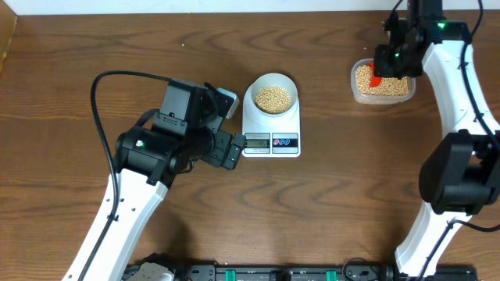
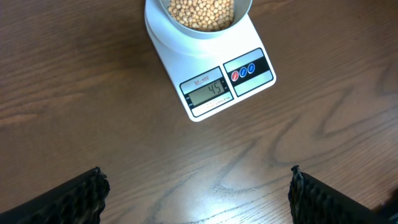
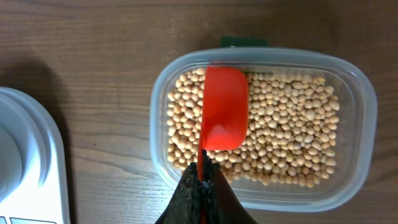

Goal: Scoop item into bowl and weigh 50g on scale
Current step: 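Dip the red scoop into the soybeans and scoop a small amount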

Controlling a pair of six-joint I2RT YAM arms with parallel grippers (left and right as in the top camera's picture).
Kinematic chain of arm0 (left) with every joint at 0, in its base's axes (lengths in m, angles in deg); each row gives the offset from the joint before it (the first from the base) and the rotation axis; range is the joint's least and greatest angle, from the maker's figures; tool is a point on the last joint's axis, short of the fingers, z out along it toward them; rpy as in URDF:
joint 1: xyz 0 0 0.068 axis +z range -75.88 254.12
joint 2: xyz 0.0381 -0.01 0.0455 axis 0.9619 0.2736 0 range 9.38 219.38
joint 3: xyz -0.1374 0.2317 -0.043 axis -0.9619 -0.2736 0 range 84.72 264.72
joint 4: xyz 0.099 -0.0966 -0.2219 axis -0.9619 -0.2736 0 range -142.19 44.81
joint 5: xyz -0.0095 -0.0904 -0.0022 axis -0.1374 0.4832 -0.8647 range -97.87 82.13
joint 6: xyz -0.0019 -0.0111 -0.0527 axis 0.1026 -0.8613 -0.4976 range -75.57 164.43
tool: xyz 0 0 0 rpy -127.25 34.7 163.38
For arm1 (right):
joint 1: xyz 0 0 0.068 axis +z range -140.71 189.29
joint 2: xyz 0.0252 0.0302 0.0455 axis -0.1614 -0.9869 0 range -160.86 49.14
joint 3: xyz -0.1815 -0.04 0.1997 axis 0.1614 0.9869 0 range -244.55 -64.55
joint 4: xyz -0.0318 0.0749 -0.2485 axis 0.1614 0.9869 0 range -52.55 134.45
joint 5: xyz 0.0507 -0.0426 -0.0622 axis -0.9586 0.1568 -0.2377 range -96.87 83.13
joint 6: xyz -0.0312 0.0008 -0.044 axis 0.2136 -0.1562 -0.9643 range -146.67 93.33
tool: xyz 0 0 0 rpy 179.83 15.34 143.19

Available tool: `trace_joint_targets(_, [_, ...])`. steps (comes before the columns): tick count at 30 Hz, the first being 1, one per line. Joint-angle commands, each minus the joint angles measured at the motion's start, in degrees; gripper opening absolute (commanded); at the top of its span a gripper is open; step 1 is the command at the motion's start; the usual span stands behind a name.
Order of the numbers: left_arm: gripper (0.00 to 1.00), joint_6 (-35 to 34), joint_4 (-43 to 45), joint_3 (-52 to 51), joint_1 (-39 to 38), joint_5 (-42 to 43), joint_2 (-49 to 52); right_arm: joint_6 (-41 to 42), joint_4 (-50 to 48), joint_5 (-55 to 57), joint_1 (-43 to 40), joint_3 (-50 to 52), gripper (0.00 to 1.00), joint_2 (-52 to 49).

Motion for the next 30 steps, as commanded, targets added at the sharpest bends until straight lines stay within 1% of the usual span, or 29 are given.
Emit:
trace_joint_targets(1, [0.95, 0.6, -0.3, -0.1, 0.2, 0.7, 0.3, -0.7, 0.5, -2.1, -1.4, 0.0, 0.01, -0.4])
trace_joint_targets(11, [0.95, 0.6, -0.3, -0.1, 0.2, 0.7, 0.3, -2.3, 1.5, -5.6, -5.0, 0.0, 0.01, -0.4])
trace_joint_targets(17, [0.95, 0.6, -0.3, -0.1, 0.2, 0.7, 0.3, -4.1, 1.5, -12.4, -7.5, 0.0, 0.01, -0.4])
trace_joint_targets(23, [0.95, 0.6, -0.3, -0.1, 0.2, 0.7, 0.3, -7.6, 2.1, -22.8, -10.7, 0.0, 0.01, -0.4])
trace_joint_targets(30, [0.95, 0.6, -0.3, -0.1, 0.2, 0.7, 0.3, -9.7, 4.2, -29.3, -14.7, 0.0, 0.01, -0.4])
